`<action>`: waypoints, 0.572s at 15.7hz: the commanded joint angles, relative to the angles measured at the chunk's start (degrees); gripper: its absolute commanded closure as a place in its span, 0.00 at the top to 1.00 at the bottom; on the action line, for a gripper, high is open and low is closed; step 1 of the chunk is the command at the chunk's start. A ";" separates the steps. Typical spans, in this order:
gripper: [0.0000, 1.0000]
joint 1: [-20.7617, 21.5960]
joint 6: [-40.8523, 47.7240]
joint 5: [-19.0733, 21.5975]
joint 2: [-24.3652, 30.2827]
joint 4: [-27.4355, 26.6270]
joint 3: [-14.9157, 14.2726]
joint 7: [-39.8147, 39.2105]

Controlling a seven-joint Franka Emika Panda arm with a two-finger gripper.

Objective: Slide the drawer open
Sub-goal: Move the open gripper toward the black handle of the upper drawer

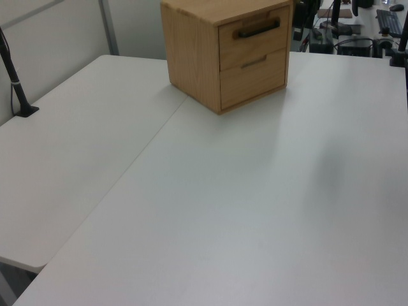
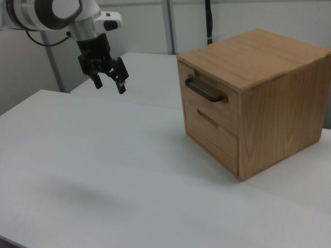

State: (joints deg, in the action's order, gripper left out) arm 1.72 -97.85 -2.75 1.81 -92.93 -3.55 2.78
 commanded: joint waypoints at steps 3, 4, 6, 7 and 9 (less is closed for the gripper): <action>1.00 1.01 -0.23 1.08 0.48 -0.94 -0.75 -0.50; 1.00 0.92 -0.23 1.08 0.39 -0.94 -0.75 -0.50; 1.00 1.01 0.20 1.08 0.13 -0.94 -0.75 0.11; 1.00 0.92 0.29 1.08 0.13 -1.11 -0.75 1.25; 1.00 0.92 0.03 0.99 -0.05 -1.12 -0.75 0.56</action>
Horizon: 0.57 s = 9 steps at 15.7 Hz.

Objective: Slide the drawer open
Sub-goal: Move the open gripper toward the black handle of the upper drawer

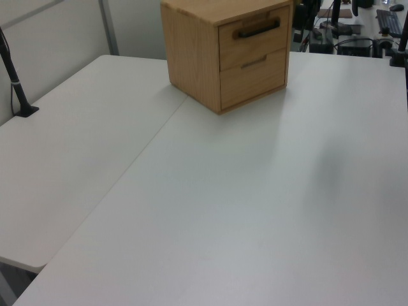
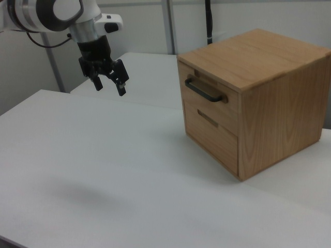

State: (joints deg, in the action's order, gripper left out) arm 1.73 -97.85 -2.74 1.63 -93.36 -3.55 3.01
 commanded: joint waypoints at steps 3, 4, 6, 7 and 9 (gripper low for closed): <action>1.00 0.99 -0.58 0.64 -0.40 -1.47 -0.67 -0.81; 1.00 0.91 -0.59 0.63 -0.40 -1.30 -0.67 -0.37; 1.00 0.55 -0.67 1.42 -0.40 -1.21 -0.67 0.85; 1.00 0.20 -1.11 2.30 -0.49 -1.12 -0.75 3.38; 1.00 -1.11 -3.82 4.67 -1.54 -0.95 -0.75 10.93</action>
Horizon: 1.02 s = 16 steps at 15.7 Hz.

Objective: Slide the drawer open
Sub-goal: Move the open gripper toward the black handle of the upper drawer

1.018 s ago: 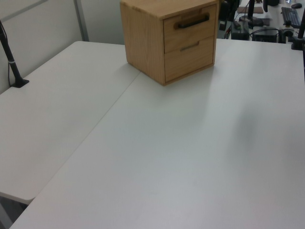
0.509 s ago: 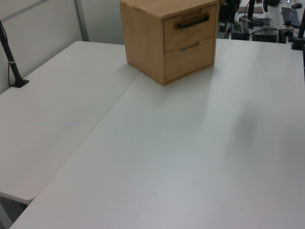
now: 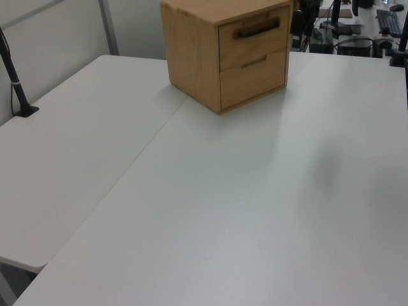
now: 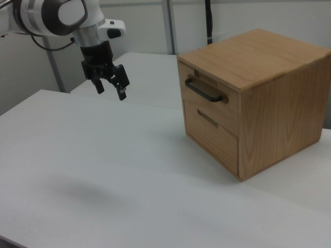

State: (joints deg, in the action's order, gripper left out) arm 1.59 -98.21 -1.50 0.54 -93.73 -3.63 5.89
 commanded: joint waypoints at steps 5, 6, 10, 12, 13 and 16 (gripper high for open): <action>0.99 -4.83 -7.69 7.64 -3.18 1.80 -0.85 24.41; 0.99 -5.27 -9.01 8.35 -3.18 1.80 -0.85 25.74; 0.99 -6.77 -10.94 8.79 -4.67 2.06 -0.85 30.75; 0.99 -7.39 -13.49 8.70 -5.11 1.98 -0.85 32.17; 0.99 -7.39 -13.67 8.79 -5.46 2.06 -0.85 32.17; 0.99 -7.39 -13.59 8.88 -5.64 2.06 -0.85 32.26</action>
State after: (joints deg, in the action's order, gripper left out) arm -5.98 -111.25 6.15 -4.54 -92.43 -4.34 36.83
